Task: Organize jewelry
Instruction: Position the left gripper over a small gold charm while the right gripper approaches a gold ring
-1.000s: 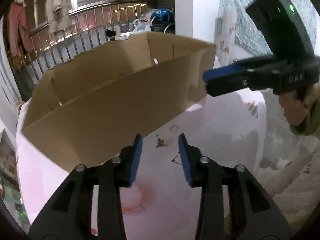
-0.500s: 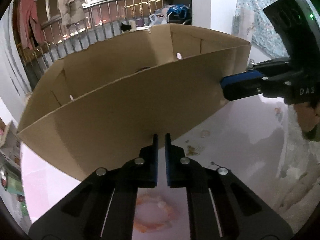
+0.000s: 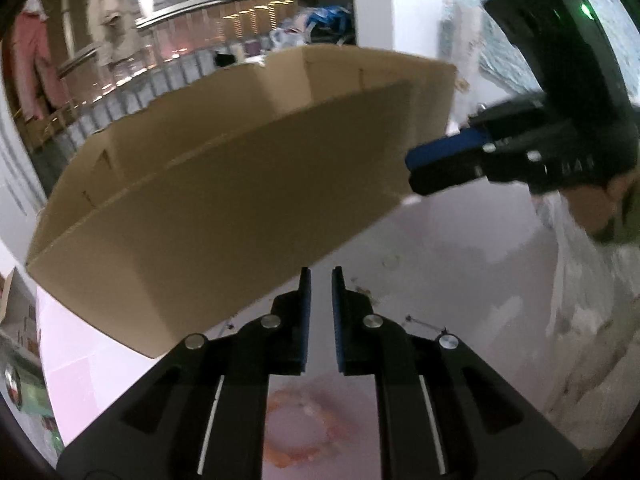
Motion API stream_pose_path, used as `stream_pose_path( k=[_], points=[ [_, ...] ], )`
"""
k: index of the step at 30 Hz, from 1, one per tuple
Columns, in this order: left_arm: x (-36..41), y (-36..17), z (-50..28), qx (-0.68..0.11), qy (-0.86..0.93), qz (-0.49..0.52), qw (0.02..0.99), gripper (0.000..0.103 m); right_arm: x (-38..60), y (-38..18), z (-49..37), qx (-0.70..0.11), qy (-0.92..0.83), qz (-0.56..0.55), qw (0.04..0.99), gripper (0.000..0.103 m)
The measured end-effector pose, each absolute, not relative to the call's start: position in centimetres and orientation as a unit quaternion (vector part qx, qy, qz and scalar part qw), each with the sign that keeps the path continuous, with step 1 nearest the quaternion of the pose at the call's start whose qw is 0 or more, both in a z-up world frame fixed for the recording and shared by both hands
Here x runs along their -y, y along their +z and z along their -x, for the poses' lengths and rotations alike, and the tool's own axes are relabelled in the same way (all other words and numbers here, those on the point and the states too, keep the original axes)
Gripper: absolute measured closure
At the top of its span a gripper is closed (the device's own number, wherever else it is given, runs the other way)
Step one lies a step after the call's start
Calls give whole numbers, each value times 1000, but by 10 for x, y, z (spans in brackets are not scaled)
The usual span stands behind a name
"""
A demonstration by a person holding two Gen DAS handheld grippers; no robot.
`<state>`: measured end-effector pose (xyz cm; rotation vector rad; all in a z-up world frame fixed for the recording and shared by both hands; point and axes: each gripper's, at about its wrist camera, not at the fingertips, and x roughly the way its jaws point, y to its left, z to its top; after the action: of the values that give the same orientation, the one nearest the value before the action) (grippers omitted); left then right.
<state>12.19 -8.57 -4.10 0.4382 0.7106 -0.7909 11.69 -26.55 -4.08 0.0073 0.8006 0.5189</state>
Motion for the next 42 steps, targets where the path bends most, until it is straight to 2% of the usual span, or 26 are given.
stream_pose_path(
  k=[10, 42],
  points=[
    [99, -59, -126, -352, -392, -235, 817, 94, 264, -49, -116, -400, 260, 14, 879, 83],
    [94, -57, -114, -360, -397, -232, 812, 93, 274, -51, -113, -400, 248, -10, 882, 83]
  ],
)
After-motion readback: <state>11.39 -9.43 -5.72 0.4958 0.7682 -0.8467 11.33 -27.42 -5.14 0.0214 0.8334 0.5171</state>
